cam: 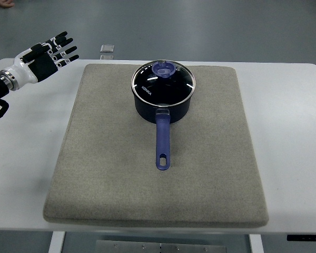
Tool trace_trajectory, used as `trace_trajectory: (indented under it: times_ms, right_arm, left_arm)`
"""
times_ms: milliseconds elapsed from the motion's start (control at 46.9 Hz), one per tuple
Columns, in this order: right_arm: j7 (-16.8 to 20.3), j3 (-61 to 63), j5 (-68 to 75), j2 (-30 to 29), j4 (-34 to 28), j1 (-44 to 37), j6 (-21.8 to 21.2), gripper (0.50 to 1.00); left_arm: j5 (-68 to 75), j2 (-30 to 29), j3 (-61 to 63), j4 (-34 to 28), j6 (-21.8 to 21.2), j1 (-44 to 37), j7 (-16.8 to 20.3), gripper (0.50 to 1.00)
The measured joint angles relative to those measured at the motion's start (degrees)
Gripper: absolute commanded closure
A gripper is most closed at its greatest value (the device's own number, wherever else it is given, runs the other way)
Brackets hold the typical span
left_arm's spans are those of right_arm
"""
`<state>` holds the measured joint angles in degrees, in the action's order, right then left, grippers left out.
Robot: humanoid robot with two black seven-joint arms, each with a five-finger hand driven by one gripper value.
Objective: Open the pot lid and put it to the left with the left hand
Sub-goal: 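Move the left hand forward toward the saucepan lid, then reach the left hand over the pot to the blue lid knob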
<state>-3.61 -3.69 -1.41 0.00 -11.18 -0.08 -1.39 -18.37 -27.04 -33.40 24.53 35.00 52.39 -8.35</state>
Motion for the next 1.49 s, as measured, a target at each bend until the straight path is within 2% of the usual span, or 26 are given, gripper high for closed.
trace_trajectory:
  times_ms: [725,875,1024,1131,1493]
  right_arm:
    - [0.0,0.0,0.0,0.0,0.0,0.0,0.0,0.583]
    - [0.0,0.0,0.0,0.0,0.0,0.0,0.0,0.583]
    - [0.0,0.0,0.0,0.0,0.0,0.0,0.0,0.583]
    - [0.0,0.0,0.0,0.0,0.0,0.0,0.0,0.583]
    - [0.0,0.0,0.0,0.0,0.0,0.0,0.0,0.583]
  left_arm:
    - [1.6,-0.5,0.4,-0.1,0.0,0.9,0.4,0.519]
    - [15.7,-0.9,0.4,0.1,0.0,4.0,2.4,0.521]
    - [35.1,-1.2,0.2,0.8,0.0,6.3,8.7,0.521]
    - [45.4,-2.9,0.3,4.6,0.0,7.6,12.1,0.529]
    - [68.3,-6.4,0.4,21.0,0.0,13.8,13.5,0.54]
